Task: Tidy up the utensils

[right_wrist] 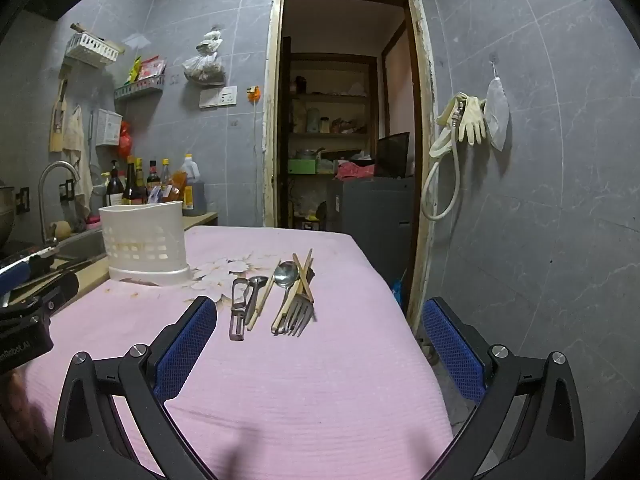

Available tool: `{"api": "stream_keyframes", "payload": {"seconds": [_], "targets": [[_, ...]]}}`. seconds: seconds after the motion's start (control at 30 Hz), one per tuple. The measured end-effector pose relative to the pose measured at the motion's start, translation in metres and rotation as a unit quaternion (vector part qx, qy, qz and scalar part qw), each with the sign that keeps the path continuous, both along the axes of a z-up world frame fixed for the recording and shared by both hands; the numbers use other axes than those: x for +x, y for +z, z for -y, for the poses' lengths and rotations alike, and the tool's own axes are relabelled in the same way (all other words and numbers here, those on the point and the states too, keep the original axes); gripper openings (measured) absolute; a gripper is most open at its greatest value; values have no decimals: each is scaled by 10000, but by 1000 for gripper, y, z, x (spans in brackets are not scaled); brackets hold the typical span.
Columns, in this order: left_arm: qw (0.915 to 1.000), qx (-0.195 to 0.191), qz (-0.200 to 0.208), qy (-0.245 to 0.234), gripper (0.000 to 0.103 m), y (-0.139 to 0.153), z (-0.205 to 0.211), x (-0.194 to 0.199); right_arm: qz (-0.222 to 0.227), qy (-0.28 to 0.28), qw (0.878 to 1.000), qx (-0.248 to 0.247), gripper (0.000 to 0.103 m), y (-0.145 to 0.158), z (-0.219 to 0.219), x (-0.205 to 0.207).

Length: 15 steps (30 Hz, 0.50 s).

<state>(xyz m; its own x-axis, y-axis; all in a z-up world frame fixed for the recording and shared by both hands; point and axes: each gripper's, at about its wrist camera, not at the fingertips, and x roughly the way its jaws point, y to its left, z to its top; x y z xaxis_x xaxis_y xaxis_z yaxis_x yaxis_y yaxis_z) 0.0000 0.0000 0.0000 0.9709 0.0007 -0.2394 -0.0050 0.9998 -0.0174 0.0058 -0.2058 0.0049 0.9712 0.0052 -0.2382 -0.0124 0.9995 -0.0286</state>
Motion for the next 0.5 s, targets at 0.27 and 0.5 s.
{"api": "stream_keyframes", "payload": {"seconds": [0.27, 0.5], "targets": [[10000, 7, -3, -4, 101, 0, 0, 0, 4, 3, 10000, 35, 103, 0, 1, 0], [10000, 5, -1, 2, 101, 0, 0, 0, -8, 0, 10000, 36, 103, -1, 2, 0]]}}
